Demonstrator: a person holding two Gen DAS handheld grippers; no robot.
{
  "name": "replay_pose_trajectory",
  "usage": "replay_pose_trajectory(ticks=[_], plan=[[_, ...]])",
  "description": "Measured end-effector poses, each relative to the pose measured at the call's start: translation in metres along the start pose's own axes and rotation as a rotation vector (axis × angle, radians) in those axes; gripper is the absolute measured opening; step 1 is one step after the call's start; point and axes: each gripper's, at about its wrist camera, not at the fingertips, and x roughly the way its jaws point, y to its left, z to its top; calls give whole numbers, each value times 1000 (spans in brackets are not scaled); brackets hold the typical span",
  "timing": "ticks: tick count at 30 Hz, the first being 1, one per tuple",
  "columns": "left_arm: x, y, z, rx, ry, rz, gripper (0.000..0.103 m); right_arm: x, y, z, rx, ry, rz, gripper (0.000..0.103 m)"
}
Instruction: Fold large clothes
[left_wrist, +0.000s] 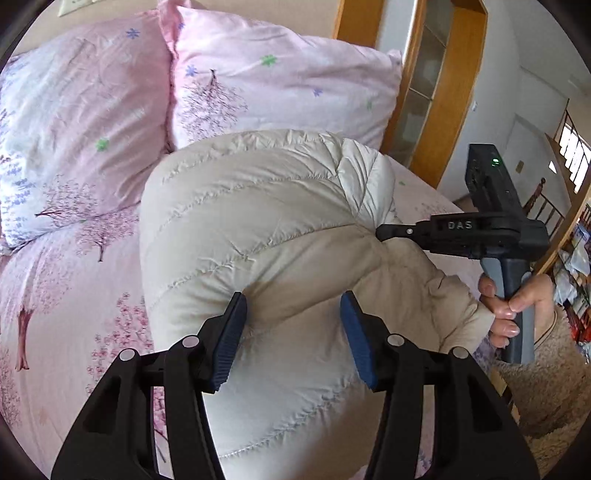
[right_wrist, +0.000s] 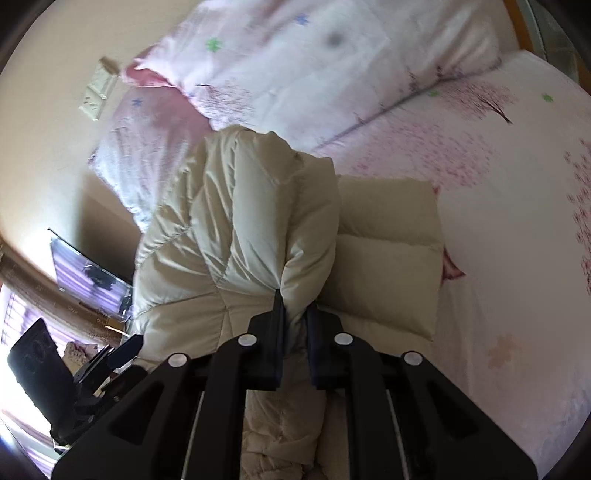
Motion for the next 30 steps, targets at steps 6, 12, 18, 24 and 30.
replay_pose_trajectory(ticks=[6, 12, 18, 24, 30], plan=[[25, -11, -1, -18, 84, -49, 50, 6, -21, -3, 53, 56, -54, 14], [43, -13, 2, -1, 130, -36, 50, -15, -24, -10, 44, 21, -75, 27], [40, -12, -2, 15, 115, -27, 50, -79, 4, -45, -115, -186, -12, 27], [42, -11, -2, 9, 111, -27, 50, -60, 23, -83, -253, -68, -57, 24], [37, -12, -2, 2, 95, -86, 50, -27, -12, -96, -150, 50, -97, 19]])
